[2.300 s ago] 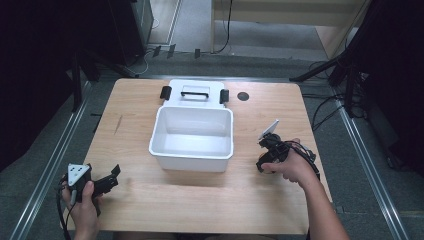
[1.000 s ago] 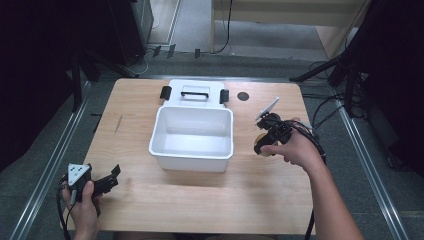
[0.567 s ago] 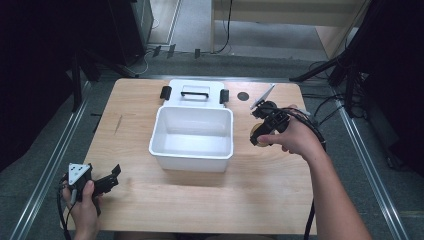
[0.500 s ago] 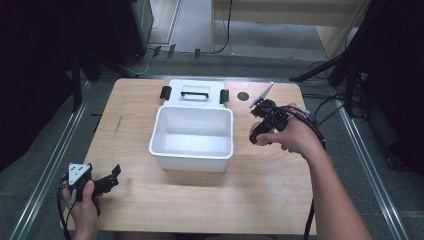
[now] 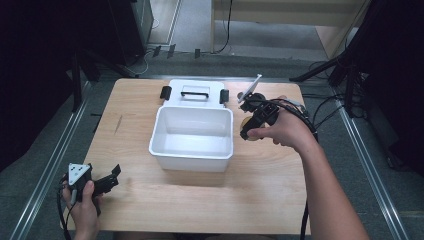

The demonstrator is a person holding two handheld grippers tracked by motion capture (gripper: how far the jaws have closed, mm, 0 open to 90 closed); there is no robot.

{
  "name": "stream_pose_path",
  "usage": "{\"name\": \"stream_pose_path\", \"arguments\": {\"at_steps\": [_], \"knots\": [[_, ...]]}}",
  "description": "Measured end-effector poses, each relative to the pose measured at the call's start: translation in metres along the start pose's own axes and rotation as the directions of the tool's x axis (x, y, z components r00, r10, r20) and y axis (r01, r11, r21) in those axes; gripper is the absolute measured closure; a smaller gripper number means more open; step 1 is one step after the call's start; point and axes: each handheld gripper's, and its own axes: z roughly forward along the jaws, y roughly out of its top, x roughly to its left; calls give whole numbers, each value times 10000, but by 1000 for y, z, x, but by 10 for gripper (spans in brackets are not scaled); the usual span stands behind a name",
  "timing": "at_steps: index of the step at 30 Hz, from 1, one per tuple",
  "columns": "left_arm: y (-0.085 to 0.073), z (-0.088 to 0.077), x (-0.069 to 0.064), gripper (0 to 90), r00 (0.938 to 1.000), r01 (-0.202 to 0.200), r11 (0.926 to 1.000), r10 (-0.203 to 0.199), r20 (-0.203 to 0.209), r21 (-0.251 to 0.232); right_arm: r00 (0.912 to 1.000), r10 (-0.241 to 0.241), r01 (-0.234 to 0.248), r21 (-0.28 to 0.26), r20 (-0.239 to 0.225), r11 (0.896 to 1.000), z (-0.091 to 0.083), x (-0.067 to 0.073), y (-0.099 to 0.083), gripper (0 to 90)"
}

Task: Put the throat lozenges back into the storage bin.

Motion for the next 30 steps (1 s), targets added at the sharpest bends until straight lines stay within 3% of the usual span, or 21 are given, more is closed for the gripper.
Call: {"name": "stream_pose_path", "arguments": {"at_steps": [11, 30], "knots": [[0, 0, 0, 2, 10000, -27, 10000, 27, -39, 20, 9988, -487, 483, -471, -61, 9977, -5, 18, 19, 205], [0, 0, 0, 2, 10000, -25, 10000, 25, -4, 21, 9867, -1623, 1615, -548, -104, 9854, 5, 50, 49, 204]]}}
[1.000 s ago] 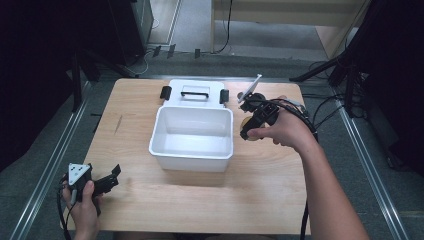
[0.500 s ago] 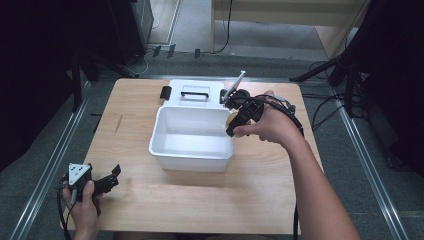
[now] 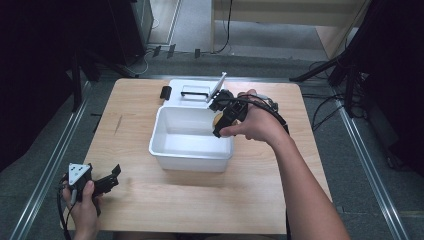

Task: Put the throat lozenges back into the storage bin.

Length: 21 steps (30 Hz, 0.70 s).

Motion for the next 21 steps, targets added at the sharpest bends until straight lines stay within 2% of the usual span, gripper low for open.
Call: {"name": "stream_pose_path", "arguments": {"at_steps": [10, 15, 21], "knots": [[0, 0, 0, 2, 10000, -2, 10000, 2, -7, -17, 9964, -836, 835, -46, -149, 9965, 14, 7, 7, 202], [0, 0, 0, 2, 10000, -1, 10000, 1, 10, -9, 9927, -1109, 1105, -93, -477, 9938, 21, 9, 7, 202], [0, 0, 0, 2, 10000, 0, 10000, 0, 9, 3, 9909, -1230, 1234, 41, -538, 9923, 31, 8, 6, 202]]}}
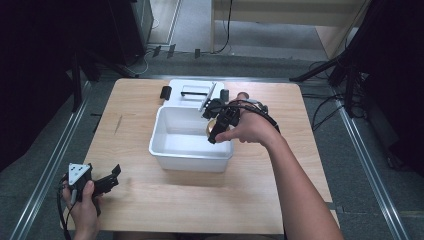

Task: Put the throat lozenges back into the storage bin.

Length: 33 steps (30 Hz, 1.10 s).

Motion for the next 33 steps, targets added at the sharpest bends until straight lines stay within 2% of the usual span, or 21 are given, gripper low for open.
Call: {"name": "stream_pose_path", "arguments": {"at_steps": [3, 11, 23, 26, 33], "knots": [[0, 0, 0, 2, 10000, 1, 10000, -1, -1, -4, 9993, -371, 371, 16, -62, 9993, 6, 2, -2, 202], [0, 0, 0, 2, 10000, 22, 10000, -22, -6, -1, 9961, -872, 876, 362, -139, 9955, 23, 4, -6, 201], [0, 0, 0, 2, 10000, 6, 10000, -6, 2, 7, 9943, -1051, 1062, 784, -178, 9913, 42, 6, -7, 201], [0, 0, 0, 2, 10000, 14, 10000, -14, 2, 5, 9926, -1215, 1215, 987, -55, 9877, 45, 8, -5, 201], [0, 0, 0, 2, 10000, 18, 10000, -18, 20, 7, 9931, -1161, 1132, 1292, 154, 9851, 50, 8, -1, 201]]}}
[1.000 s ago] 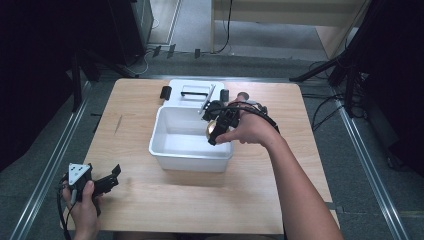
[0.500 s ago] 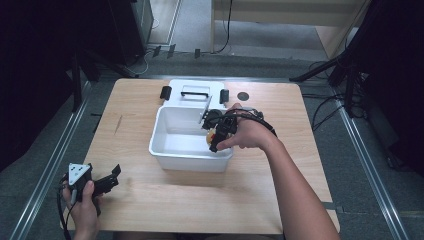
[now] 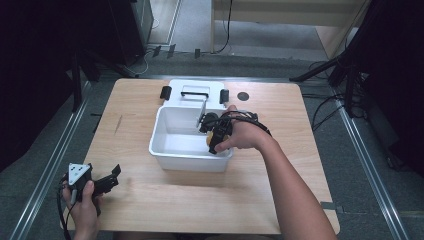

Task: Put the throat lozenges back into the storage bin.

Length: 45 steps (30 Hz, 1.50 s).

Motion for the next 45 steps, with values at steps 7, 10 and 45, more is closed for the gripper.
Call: {"name": "stream_pose_path", "arguments": {"at_steps": [7, 10, 45], "knots": [[0, 0, 0, 2, 10000, 19, 10000, -19, 20, 10, 9999, 137, -138, 342, 33, 9993, 4, -1, 3, 198], [0, 0, 1, 2, 10000, 30, 10000, -30, 27, 29, 9999, 102, -106, 425, 94, 9990, 4, 0, 4, 194], [0, 0, 1, 2, 10000, 40, 10000, -40, 23, -19, 9674, 2530, -2432, -2374, 113, 9405, -77, -15, -40, 135]]}}
